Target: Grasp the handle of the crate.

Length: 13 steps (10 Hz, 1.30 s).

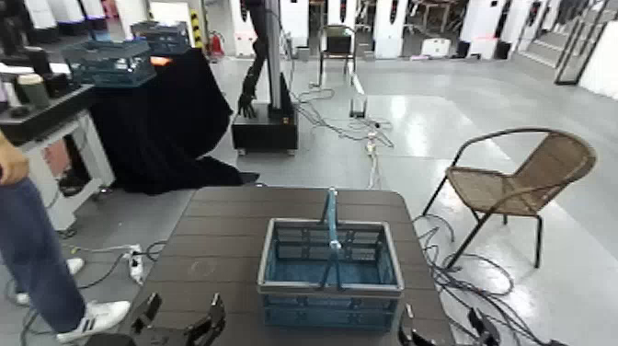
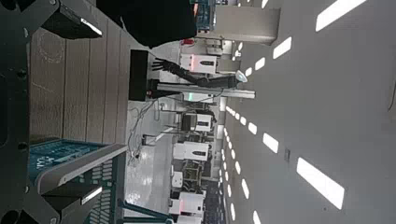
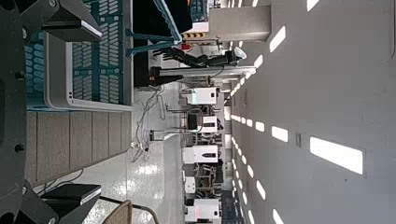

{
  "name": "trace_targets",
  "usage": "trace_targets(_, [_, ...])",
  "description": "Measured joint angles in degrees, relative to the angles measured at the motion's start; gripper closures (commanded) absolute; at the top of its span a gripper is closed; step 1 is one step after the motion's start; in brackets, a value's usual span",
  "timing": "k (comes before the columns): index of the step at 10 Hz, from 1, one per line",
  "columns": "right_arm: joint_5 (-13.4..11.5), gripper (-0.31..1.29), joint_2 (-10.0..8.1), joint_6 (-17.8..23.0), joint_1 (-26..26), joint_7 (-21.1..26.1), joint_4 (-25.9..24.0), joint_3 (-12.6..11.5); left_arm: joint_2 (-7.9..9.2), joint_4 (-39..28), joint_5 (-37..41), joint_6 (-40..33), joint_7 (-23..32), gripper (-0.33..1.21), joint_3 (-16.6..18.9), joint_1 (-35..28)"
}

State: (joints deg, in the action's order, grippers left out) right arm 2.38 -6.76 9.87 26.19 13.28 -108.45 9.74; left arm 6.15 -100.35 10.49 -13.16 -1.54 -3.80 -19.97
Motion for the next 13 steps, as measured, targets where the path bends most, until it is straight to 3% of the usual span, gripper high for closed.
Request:
trace_targets(6, [-0.01,0.15,0.01,-0.12,-0.09,0.17,0.01,0.18,-0.04,0.77,3.06,1.39,-3.60,0.13,0.41,1.21])
trace_targets(9, [0.05,0.15,0.03,-0.22,-0.19,0.17,0.15,0.20,0.02,0.91,8.18,6.11,-7.83,0.13,1.72,3.83])
trace_targets(13, [0.18,0.15,-0.01,-0.46,-0.50,0.17,0.46,0.41,3.05,0.27,19.30,17.27,-10.44,0.13,0.66,9.22])
